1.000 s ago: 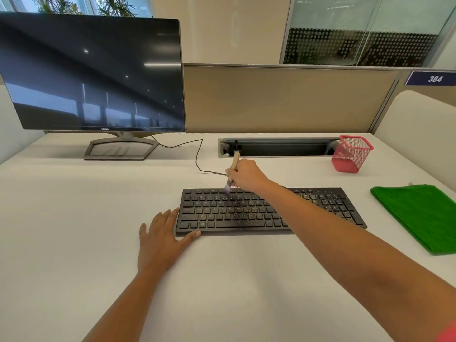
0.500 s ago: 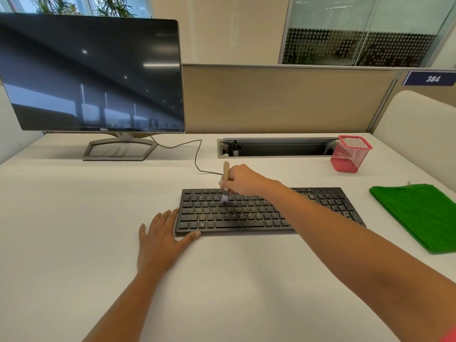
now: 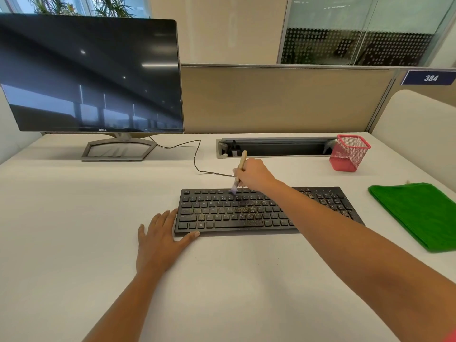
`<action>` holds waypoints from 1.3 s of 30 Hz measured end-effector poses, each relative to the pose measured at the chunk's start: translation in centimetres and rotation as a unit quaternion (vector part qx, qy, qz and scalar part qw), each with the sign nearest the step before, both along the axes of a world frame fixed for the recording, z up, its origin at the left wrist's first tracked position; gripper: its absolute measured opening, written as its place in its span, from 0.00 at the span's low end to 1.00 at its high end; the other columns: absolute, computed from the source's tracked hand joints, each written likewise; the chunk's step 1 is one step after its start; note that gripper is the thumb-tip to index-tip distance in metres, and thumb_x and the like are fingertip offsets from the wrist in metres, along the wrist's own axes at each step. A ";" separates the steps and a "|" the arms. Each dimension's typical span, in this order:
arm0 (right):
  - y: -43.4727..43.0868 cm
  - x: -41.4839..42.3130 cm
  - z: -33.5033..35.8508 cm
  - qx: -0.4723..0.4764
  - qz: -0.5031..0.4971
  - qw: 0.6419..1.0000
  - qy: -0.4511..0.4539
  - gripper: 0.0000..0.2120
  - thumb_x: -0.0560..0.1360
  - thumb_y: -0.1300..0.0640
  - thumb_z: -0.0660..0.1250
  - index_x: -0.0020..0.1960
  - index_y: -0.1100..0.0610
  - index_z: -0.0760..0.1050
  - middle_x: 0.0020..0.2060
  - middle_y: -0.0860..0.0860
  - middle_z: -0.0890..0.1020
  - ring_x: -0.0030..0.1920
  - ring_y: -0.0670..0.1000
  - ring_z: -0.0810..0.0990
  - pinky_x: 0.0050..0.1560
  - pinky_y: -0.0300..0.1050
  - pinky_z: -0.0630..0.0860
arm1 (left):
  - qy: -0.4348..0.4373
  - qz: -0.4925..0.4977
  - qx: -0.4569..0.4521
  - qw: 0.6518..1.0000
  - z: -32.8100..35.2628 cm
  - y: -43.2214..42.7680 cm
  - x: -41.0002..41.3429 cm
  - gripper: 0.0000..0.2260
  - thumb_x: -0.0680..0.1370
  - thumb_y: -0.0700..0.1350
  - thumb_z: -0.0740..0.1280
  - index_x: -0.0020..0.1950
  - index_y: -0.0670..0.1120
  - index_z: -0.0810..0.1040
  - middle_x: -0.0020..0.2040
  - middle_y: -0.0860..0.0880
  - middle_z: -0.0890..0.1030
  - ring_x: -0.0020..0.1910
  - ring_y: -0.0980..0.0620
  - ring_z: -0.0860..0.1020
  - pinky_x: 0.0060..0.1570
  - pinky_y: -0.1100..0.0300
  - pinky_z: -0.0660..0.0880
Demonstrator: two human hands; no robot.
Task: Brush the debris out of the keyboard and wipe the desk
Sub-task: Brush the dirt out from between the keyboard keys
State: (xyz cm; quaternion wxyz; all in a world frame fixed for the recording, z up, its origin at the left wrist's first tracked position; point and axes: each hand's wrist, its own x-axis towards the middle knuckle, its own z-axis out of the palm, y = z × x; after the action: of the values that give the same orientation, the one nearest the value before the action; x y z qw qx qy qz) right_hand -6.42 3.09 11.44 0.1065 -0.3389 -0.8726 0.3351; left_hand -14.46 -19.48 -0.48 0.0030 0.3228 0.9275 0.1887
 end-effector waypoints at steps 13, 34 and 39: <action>-0.1 -0.3 -0.1 0.032 -0.002 0.999 -0.004 0.15 0.79 0.55 0.60 0.55 0.67 0.77 0.45 0.59 0.79 0.43 0.54 0.78 0.45 0.45 0.75 | 0.001 0.001 0.003 1.000 -0.1 0.0 0.0 0.47 0.61 0.78 0.42 0.75 0.56 0.57 0.75 0.55 0.61 0.75 0.56 0.53 0.73 0.47 0.47; 0.8 1.0 0.8 0.104 0.030 0.990 -0.085 0.11 0.79 0.57 0.59 0.51 0.65 0.75 0.39 0.56 0.78 0.41 0.53 0.76 0.36 0.41 0.71 | 0.001 0.001 0.002 1.000 -0.1 0.0 0.0 0.48 0.61 0.78 0.41 0.75 0.56 0.57 0.75 0.55 0.61 0.75 0.55 0.53 0.73 0.47 0.47; 0.6 0.5 -0.2 0.024 -0.019 0.999 -0.022 0.14 0.79 0.57 0.60 0.56 0.67 0.76 0.50 0.61 0.82 0.47 0.57 0.82 0.50 0.47 0.79 | -0.002 0.001 0.007 1.000 -0.1 0.0 0.0 0.47 0.61 0.78 0.42 0.75 0.56 0.57 0.75 0.54 0.61 0.75 0.55 0.53 0.73 0.47 0.46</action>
State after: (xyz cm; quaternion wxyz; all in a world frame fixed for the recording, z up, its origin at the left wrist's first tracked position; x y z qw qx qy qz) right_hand -5.91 3.73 11.22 0.1016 -0.3603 -0.8759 0.3045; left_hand -14.49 -19.46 -0.56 0.0021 0.3216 0.9265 0.1954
